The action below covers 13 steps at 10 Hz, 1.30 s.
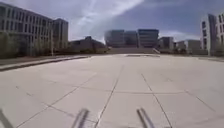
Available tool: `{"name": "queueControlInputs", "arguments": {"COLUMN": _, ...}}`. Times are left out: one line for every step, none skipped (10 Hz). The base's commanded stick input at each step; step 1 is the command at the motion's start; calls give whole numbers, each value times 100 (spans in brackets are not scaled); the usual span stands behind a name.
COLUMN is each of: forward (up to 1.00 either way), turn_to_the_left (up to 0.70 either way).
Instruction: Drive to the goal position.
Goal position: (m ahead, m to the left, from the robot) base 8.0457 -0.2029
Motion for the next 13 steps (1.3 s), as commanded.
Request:
{"name": "queueControlInputs", "arguments": {"forward": 50, "turn_to_the_left": 0}}
{"name": "queueControlInputs", "arguments": {"forward": 50, "turn_to_the_left": 0}}
{"name": "queueControlInputs", "arguments": {"forward": 50, "turn_to_the_left": 0}}
{"name": "queueControlInputs", "arguments": {"forward": 50, "turn_to_the_left": 0}}
{"name": "queueControlInputs", "arguments": {"forward": 50, "turn_to_the_left": 0}}
{"name": "queueControlInputs", "arguments": {"forward": 50, "turn_to_the_left": 0}}
{"name": "queueControlInputs", "arguments": {"forward": 50, "turn_to_the_left": 0}}
{"name": "queueControlInputs", "arguments": {"forward": 50, "turn_to_the_left": 0}}
{"name": "queueControlInputs", "arguments": {"forward": 50, "turn_to_the_left": 0}}
{"name": "queueControlInputs", "arguments": {"forward": 50, "turn_to_the_left": 0}}
{"name": "queueControlInputs", "arguments": {"forward": 50, "turn_to_the_left": 0}}
{"name": "queueControlInputs", "arguments": {"forward": 50, "turn_to_the_left": 0}}
{"name": "queueControlInputs", "arguments": {"forward": 50, "turn_to_the_left": 0}}
